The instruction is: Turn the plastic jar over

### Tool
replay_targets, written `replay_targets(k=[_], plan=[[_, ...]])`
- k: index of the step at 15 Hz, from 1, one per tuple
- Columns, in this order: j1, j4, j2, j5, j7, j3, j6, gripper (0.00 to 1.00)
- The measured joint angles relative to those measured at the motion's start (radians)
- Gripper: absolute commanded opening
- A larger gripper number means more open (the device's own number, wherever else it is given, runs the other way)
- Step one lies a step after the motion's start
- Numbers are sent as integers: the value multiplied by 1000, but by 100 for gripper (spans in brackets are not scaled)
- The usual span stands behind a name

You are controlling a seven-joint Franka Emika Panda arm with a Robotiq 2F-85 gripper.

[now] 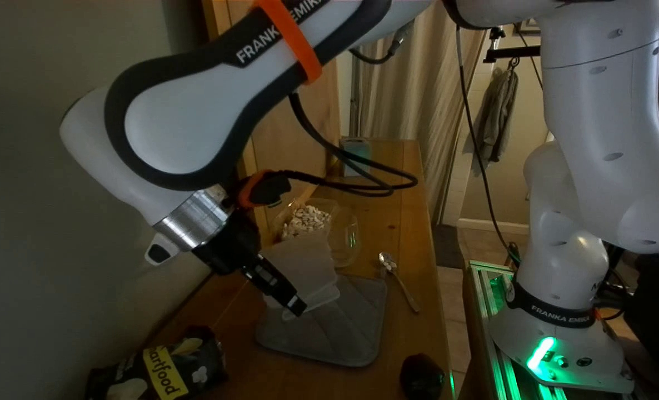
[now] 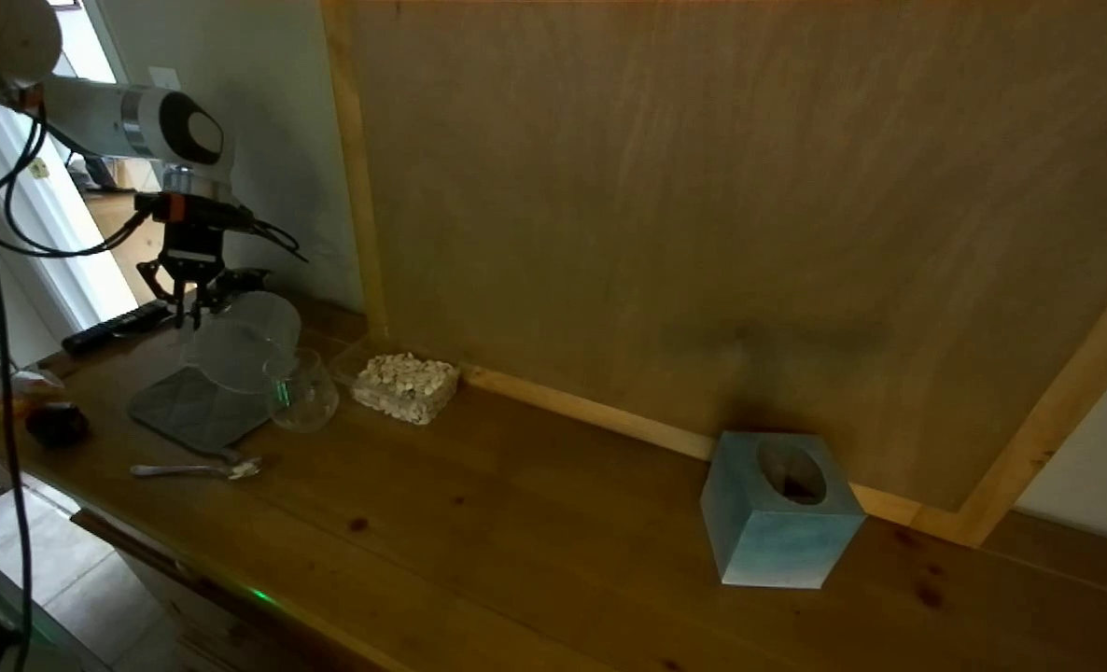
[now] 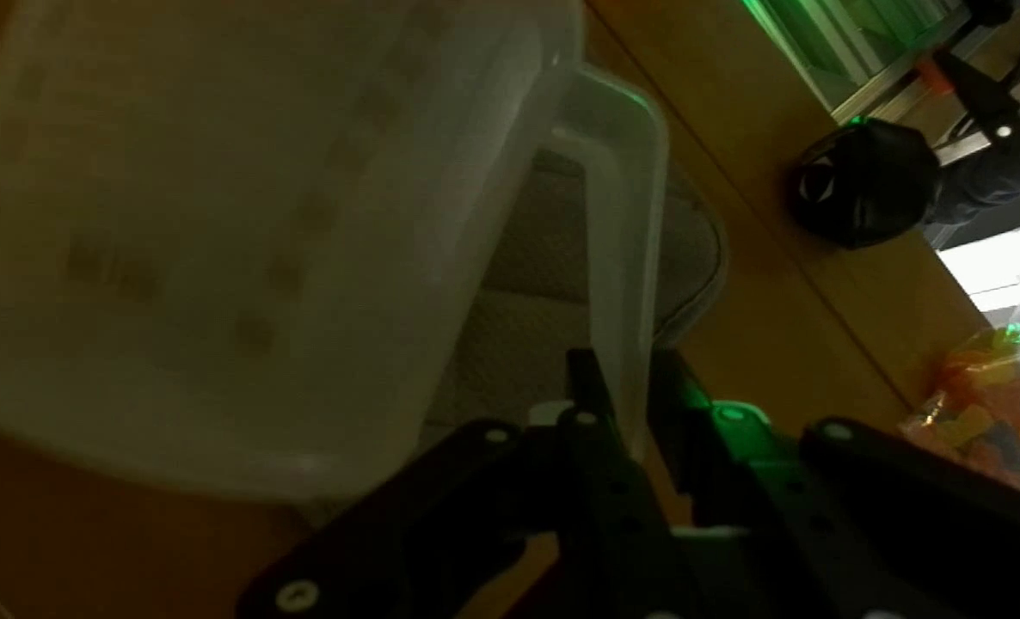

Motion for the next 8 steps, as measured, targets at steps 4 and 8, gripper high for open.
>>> replay_targets(k=[4, 8], plan=[[0, 15, 24, -6, -36, 5, 12, 59], [1, 23, 23, -6, -39, 14, 46, 86]])
